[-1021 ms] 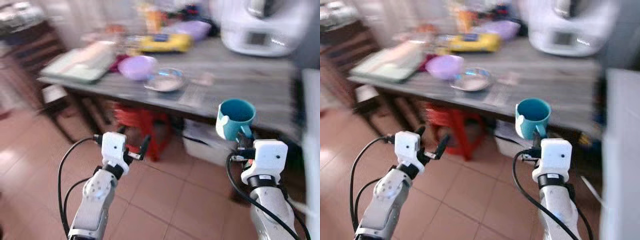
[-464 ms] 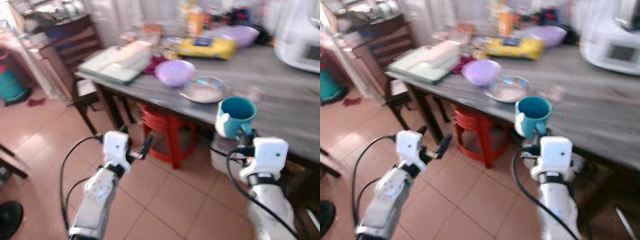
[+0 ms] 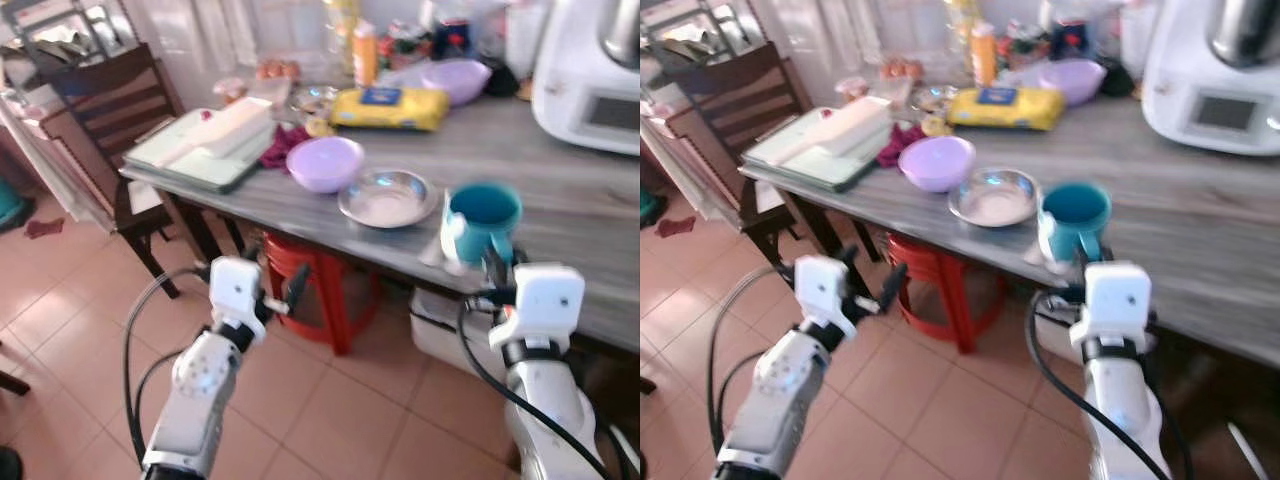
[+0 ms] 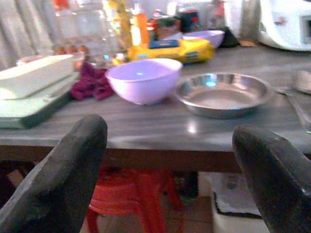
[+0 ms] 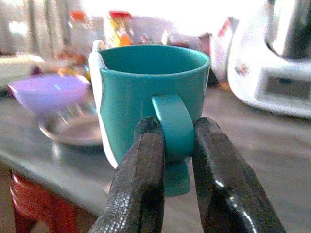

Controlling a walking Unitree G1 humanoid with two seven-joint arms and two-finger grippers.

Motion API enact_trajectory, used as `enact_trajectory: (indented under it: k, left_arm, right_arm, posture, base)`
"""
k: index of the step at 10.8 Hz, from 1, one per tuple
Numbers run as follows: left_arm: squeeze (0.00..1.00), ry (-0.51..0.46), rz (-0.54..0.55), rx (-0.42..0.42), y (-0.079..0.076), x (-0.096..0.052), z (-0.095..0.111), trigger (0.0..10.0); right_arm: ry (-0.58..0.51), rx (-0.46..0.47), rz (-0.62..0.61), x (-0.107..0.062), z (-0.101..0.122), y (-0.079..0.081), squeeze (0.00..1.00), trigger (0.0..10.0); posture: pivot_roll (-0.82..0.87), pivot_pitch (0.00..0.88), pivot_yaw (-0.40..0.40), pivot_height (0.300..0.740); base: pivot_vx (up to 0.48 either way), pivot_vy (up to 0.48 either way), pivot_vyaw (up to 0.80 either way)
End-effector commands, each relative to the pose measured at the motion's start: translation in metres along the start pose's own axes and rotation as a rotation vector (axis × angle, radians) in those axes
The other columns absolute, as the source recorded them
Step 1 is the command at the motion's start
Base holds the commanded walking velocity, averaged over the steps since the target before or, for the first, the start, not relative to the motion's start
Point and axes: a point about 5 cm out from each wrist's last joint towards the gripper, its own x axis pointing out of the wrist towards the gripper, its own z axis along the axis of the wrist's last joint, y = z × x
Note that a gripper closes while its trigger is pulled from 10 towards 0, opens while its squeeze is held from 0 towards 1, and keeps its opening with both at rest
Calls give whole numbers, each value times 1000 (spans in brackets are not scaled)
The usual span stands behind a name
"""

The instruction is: Setting the table

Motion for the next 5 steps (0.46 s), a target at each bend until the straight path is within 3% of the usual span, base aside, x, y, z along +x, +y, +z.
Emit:
enact_trajectory:
  k: [1, 4, 5]
  left_arm:
    - [0, -17, 18, 7, 7, 0, 7, 10000]
    - [0, -25, 7, 2, 5, 3, 9, 10000]
    - [0, -19, 4, 1, 5, 3, 8, 10000]
  right_arm:
    - [-72, 5, 10, 2, 16, 5, 0, 10000]
    - [-84, -9, 4, 3, 18, 4, 0, 10000]
    - [-77, -8, -3, 4, 18, 4, 0, 10000]
  posture:
    - [-138, 69, 144, 740]
    - [-141, 64, 147, 740]
    - [-143, 62, 145, 740]
  base:
    - [300, 0, 0]
    - [307, 0, 0]
    - [307, 0, -544]
